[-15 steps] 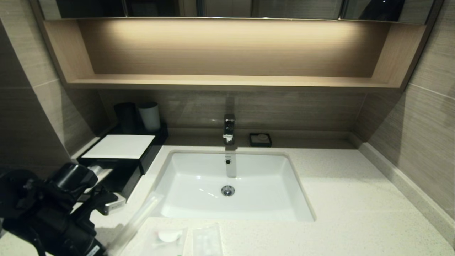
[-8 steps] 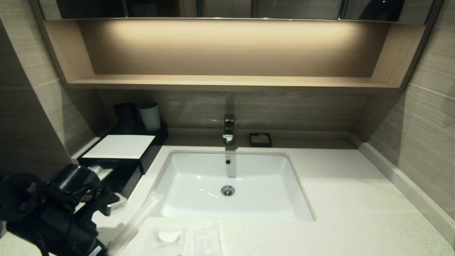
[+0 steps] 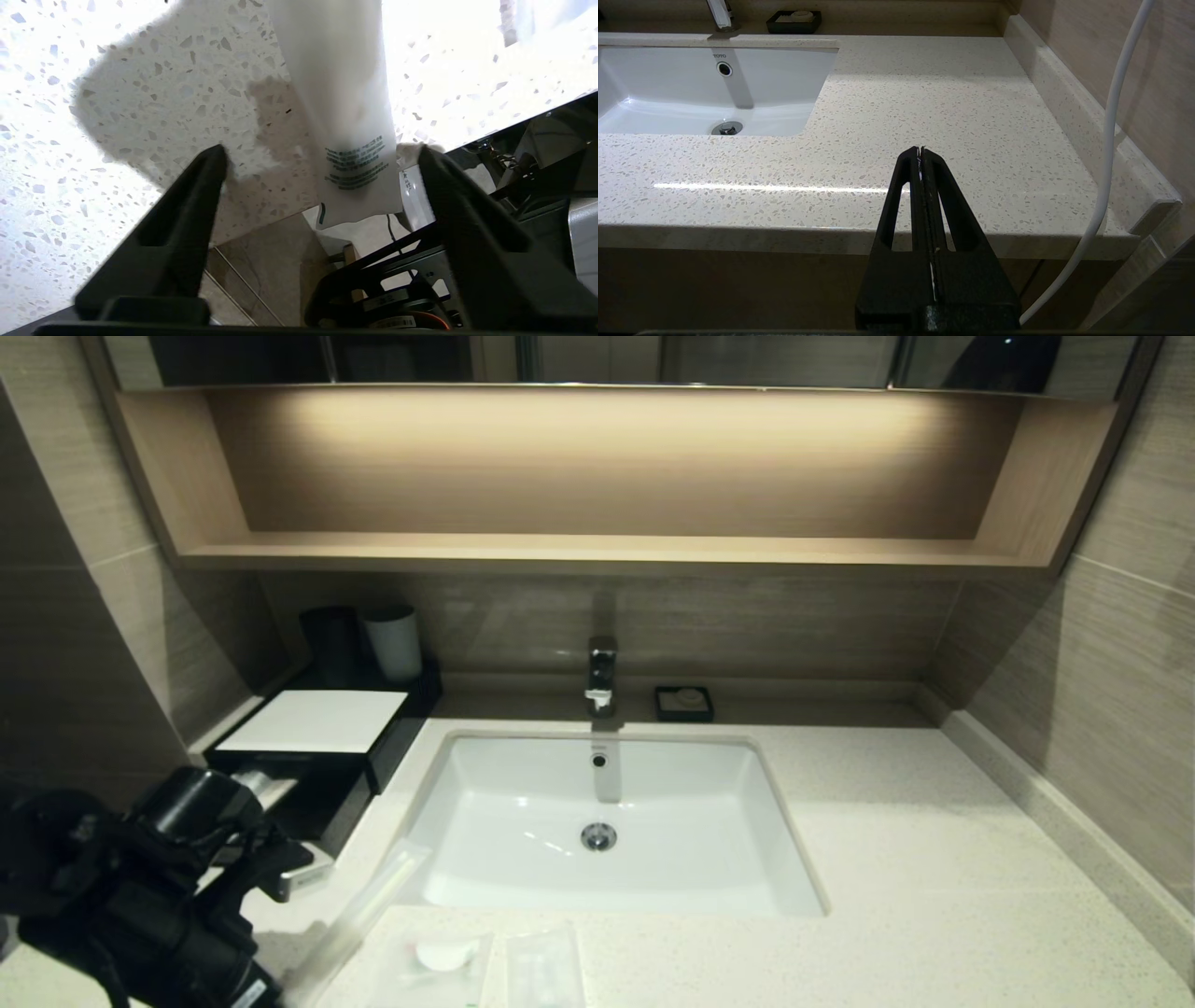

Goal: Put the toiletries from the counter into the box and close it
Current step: Pick up the bathroom toiletry

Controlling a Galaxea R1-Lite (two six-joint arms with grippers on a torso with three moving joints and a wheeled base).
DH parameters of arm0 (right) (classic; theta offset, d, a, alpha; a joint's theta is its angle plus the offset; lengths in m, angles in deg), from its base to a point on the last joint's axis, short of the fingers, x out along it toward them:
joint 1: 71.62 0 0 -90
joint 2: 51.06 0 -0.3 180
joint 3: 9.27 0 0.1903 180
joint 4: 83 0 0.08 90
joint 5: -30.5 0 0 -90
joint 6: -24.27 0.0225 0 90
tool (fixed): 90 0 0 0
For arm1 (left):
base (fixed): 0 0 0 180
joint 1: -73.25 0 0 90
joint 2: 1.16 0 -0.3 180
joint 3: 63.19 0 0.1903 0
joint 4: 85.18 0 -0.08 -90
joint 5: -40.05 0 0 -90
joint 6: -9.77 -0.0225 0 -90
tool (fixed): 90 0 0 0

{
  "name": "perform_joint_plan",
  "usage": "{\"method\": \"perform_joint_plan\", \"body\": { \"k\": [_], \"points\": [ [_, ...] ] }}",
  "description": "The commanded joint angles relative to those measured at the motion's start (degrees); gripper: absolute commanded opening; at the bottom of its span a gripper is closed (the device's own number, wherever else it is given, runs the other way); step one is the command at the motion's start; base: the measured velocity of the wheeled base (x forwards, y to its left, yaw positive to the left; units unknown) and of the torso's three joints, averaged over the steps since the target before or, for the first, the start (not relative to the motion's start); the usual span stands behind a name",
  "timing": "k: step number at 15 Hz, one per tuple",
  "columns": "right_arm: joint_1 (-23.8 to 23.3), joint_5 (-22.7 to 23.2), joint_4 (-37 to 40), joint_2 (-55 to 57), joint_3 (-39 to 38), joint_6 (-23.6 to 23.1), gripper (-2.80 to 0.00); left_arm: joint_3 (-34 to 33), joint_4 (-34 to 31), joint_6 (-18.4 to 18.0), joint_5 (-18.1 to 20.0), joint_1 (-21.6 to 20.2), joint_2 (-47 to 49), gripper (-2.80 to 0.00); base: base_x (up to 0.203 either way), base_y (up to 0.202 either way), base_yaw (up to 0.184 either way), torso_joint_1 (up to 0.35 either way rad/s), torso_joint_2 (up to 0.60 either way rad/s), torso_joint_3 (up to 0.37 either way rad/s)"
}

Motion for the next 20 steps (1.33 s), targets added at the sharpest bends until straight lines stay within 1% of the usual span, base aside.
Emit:
{"method": "perform_joint_plan", "body": {
  "k": [1, 12, 16, 17, 20],
  "points": [
    [0.0, 0.0, 0.0, 0.0, -0.1, 0.0, -2.8, 0.0, -0.3, -0.1, 0.1, 0.0, 0.5, -2.8, 0.0, 0.0, 0.0, 0.0, 0.0, 0.0],
    [0.0, 0.0, 0.0, -0.1, -0.1, 0.0, -2.8, 0.0, -0.4, -0.1, 0.2, -0.1, 0.0, -2.8, 0.0, 0.0, 0.0, 0.0, 0.0, 0.0],
    [0.0, 0.0, 0.0, 0.0, -0.1, 0.0, -2.8, 0.5, -1.0, 0.1, 0.2, -0.1, -2.1, -2.8, 0.0, 0.0, 0.0, 0.0, 0.0, 0.0],
    [0.0, 0.0, 0.0, 0.0, -0.1, 0.0, -2.8, 0.7, -1.1, 0.5, 0.2, -0.1, -3.2, -2.8, 0.0, 0.0, 0.0, 0.0, 0.0, 0.0],
    [0.0, 0.0, 0.0, -0.1, -0.1, 0.0, -2.8, 2.3, -1.4, 5.5, 0.1, -0.1, -6.9, -2.8, 0.0, 0.0, 0.0, 0.0, 0.0, 0.0]
  ]
}}
